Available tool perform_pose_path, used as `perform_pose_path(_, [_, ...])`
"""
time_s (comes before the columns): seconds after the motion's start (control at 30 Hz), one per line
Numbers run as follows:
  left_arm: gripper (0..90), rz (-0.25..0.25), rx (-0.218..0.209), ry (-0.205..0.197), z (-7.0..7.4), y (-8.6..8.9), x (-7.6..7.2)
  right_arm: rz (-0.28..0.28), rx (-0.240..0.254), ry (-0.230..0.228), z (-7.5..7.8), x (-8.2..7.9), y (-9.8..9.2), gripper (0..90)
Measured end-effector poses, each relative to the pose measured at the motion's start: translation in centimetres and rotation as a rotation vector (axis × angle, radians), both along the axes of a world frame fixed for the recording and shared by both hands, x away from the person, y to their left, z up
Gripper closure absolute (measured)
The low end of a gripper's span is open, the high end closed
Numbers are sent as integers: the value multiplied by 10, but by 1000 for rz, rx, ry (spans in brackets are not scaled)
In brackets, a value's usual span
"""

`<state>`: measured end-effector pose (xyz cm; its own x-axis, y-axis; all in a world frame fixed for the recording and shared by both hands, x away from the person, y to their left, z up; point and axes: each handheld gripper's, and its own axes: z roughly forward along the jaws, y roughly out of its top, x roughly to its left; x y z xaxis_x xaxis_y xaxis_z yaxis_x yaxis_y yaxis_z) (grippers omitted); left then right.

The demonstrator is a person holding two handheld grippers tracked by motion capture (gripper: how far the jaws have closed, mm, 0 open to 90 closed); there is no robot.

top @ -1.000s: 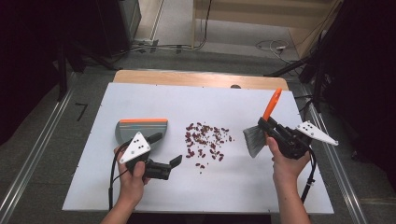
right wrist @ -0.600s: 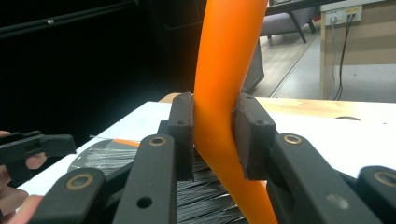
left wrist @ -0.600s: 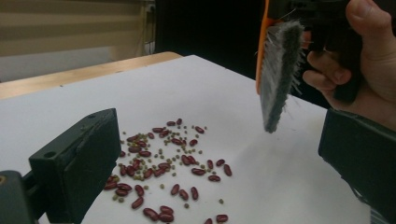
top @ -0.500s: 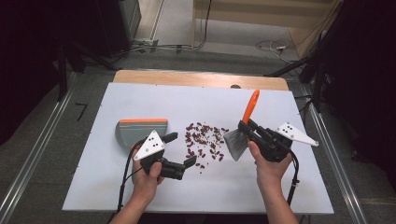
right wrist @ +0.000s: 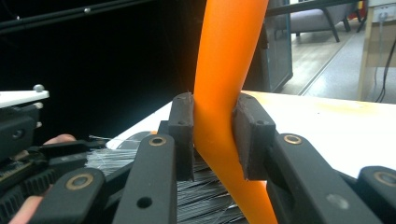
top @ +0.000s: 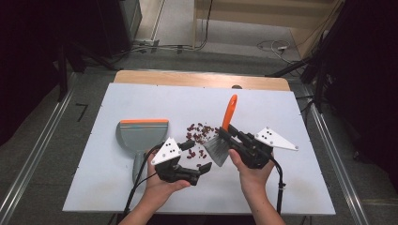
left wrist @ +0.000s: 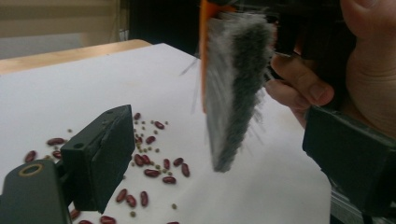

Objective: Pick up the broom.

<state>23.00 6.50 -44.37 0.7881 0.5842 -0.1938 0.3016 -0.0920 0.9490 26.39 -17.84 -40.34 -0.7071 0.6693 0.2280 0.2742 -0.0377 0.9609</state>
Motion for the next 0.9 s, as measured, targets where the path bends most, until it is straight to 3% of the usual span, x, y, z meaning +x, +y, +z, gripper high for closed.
perform_pose_path(0.2, [227, 2, 16, 7, -1, -8, -4, 30, -6, -15, 0, -9, 16, 692])
perform_pose_path(0.43, [522, 14, 23, -1, 0, -11, -7, 46, -20, -26, 2, -16, 28, 692])
perform_pose_path(0.6, [781, 34, 21, 37, 0, -5, -2, 34, -24, -43, 3, -19, 29, 691])
perform_pose_path(0.7, [833, 30, 29, 43, 0, -3, -1, 36, -23, -41, 3, -19, 30, 691])
perform_pose_path(0.9, [856, 5, 47, 47, 3, 6, 2, 86, -31, -32, 4, -15, 30, 682])
